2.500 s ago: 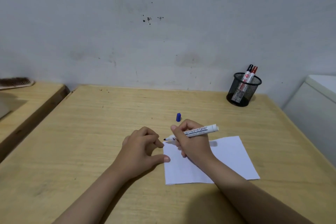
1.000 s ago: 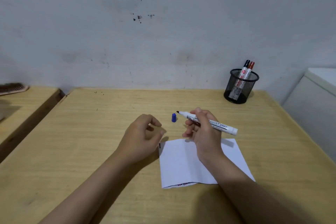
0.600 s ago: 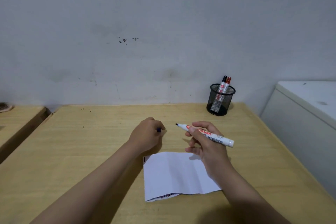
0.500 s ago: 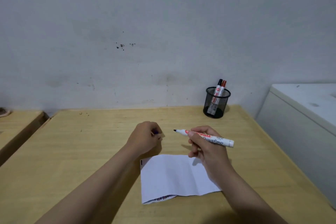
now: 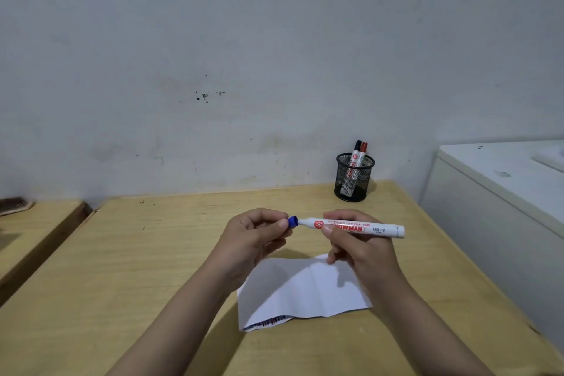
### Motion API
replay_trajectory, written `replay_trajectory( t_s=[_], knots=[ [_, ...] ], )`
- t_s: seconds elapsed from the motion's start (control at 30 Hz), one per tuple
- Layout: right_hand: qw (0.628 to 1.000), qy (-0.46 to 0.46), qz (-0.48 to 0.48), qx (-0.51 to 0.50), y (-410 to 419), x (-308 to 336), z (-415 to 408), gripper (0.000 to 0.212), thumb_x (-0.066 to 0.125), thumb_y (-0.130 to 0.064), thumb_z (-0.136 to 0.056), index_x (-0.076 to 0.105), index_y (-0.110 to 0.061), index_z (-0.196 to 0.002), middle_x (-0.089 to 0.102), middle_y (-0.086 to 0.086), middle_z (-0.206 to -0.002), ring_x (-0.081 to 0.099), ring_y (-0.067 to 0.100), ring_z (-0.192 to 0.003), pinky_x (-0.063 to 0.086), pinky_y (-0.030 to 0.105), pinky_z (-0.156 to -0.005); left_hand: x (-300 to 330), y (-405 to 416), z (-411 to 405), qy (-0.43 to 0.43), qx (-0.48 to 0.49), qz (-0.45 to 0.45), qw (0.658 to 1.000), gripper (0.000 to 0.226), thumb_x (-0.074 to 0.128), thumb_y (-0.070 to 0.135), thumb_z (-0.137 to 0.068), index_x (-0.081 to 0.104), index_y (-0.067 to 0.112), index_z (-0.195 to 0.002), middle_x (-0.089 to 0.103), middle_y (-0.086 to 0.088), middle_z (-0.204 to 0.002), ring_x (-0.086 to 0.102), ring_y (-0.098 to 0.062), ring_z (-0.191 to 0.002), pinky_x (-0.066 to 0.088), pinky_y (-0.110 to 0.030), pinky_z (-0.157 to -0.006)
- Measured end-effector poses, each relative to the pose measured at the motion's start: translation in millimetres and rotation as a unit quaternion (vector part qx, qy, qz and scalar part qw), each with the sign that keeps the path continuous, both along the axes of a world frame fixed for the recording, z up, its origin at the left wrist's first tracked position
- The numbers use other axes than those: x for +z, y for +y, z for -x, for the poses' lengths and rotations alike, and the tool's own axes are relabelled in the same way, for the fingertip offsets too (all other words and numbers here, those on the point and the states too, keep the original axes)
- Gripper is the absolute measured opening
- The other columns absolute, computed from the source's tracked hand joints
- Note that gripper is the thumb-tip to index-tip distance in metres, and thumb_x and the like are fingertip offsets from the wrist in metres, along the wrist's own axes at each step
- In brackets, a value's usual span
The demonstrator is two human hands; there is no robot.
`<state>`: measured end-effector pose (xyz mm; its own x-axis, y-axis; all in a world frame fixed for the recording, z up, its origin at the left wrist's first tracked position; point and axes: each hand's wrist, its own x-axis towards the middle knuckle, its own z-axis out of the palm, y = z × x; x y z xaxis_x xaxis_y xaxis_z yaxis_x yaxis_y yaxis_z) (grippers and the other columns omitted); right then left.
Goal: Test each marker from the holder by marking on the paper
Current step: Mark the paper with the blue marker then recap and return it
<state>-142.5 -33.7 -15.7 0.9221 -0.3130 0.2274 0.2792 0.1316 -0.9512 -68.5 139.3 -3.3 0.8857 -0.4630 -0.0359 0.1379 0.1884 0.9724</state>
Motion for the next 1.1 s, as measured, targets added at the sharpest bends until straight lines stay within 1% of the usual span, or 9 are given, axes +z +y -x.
replay_trajectory(
  t_s=[0.17, 0.37, 0.5, 0.7, 0.8, 0.87, 0.93, 1.03, 1.1],
  knots=[
    [0.998, 0.013, 0.049, 0.029, 0.1, 10.6, 10.8, 0.01, 0.073, -0.002, -0.076, 0.072, -0.008, -0.084, 0.061, 0.002, -0.056, 0.055, 0.018, -0.051, 0.054, 0.032, -0.051, 3.2, -0.4, 12.5, -0.065, -0.018, -0.043, 0.997, 0.008, 0.066, 0.003, -0.077, 0.069, 0.005, -0.084, 0.071, -0.004, -0.071, 0.067, -0.013, -0.07, 0.056, -0.021, -0.071],
    [0.997, -0.014, 0.05, 0.061, 1.1, 22.7, 16.4, 0.022, 0.076, -0.018, -0.064, 0.074, -0.011, -0.084, 0.065, 0.004, -0.059, 0.062, 0.019, -0.055, 0.057, 0.03, -0.056, 13.4, 2.3, 21.5, -0.099, 0.006, -0.007, 0.995, 0.017, 0.072, 0.013, -0.062, 0.073, 0.006, -0.077, 0.073, -0.005, -0.07, 0.068, -0.015, -0.068, 0.056, -0.02, -0.069],
    [0.996, -0.04, 0.044, 0.064, 2.8, 24.1, 14.8, 0.019, 0.074, -0.015, -0.064, 0.073, -0.013, -0.083, 0.067, 0.004, -0.059, 0.063, 0.017, -0.055, 0.057, 0.03, -0.059, 20.5, 2.5, 27.3, -0.139, 0.028, -0.018, 0.99, 0.008, 0.071, 0.0, -0.071, 0.073, 0.005, -0.077, 0.074, -0.004, -0.069, 0.068, -0.015, -0.068, 0.056, -0.021, -0.07],
    [0.991, -0.013, -0.074, 0.108, 8.0, 19.2, 3.7, 0.023, 0.071, -0.014, -0.067, 0.069, -0.012, -0.09, 0.064, 0.006, -0.066, 0.061, 0.014, -0.055, 0.058, 0.029, -0.059, 25.4, -2.7, 31.5, -0.171, 0.082, -0.009, 0.982, 0.011, 0.07, -0.001, -0.074, 0.074, 0.009, -0.075, 0.073, -0.002, -0.069, 0.065, -0.012, -0.068, 0.053, -0.018, -0.066],
    [0.99, 0.053, -0.114, 0.063, 14.4, 17.7, -7.7, 0.035, 0.073, -0.027, -0.064, 0.064, -0.005, -0.089, 0.062, 0.007, -0.066, 0.057, 0.011, -0.051, 0.055, 0.026, -0.054, 20.4, -13.8, 32.3, -0.172, 0.163, -0.014, 0.971, 0.01, 0.071, 0.002, -0.075, 0.074, 0.011, -0.077, 0.074, -0.009, -0.074, 0.065, -0.015, -0.072, 0.054, -0.024, -0.069],
    [0.997, 0.064, 0.004, -0.033, 11.8, 12.9, -10.7, 0.033, 0.079, -0.031, -0.064, 0.063, -0.005, -0.076, 0.061, 0.005, -0.061, 0.054, 0.011, -0.046, 0.051, 0.024, -0.051, 15.1, -17.9, 28.9, -0.201, 0.212, -0.054, 0.955, 0.009, 0.072, 0.006, -0.076, 0.074, 0.014, -0.077, 0.073, -0.013, -0.077, 0.064, -0.017, -0.072, 0.052, -0.027, -0.068],
    [0.977, -0.006, 0.164, -0.133, 4.4, 7.1, -11.1, 0.025, 0.084, -0.023, -0.066, 0.062, -0.01, -0.07, 0.062, 0.001, -0.064, 0.052, 0.007, -0.05, 0.047, 0.018, -0.054, 11.6, -18.4, 22.7, -0.239, 0.23, -0.087, 0.939, 0.009, 0.072, 0.007, -0.076, 0.074, 0.016, -0.076, 0.074, -0.004, -0.076, 0.065, -0.011, -0.07, 0.05, -0.019, -0.064],
    [0.887, -0.128, 0.404, -0.184, -13.8, 1.3, -18.8, 0.026, 0.084, -0.022, -0.065, 0.066, -0.017, -0.084, 0.061, -0.006, -0.082, 0.056, 0.006, -0.074, 0.045, 0.014, -0.07, 11.6, -25.0, 15.5, -0.279, 0.217, -0.111, 0.929, 0.008, 0.072, 0.006, -0.074, 0.073, 0.015, -0.074, 0.073, 0.0, -0.074, 0.065, -0.008, -0.067, 0.049, -0.013, -0.063],
    [0.844, -0.149, 0.487, -0.167, -24.2, 0.3, -28.4, 0.025, 0.078, -0.027, -0.069, 0.068, -0.018, -0.09, 0.063, -0.007, -0.086, 0.059, 0.011, -0.082, 0.049, 0.026, -0.075, 14.0, -35.9, 11.2, -0.289, 0.206, -0.108, 0.929, 0.008, 0.073, 0.005, -0.073, 0.072, 0.014, -0.073, 0.072, -0.001, -0.072, 0.064, -0.007, -0.064, 0.049, -0.014, -0.063]
  ],
)
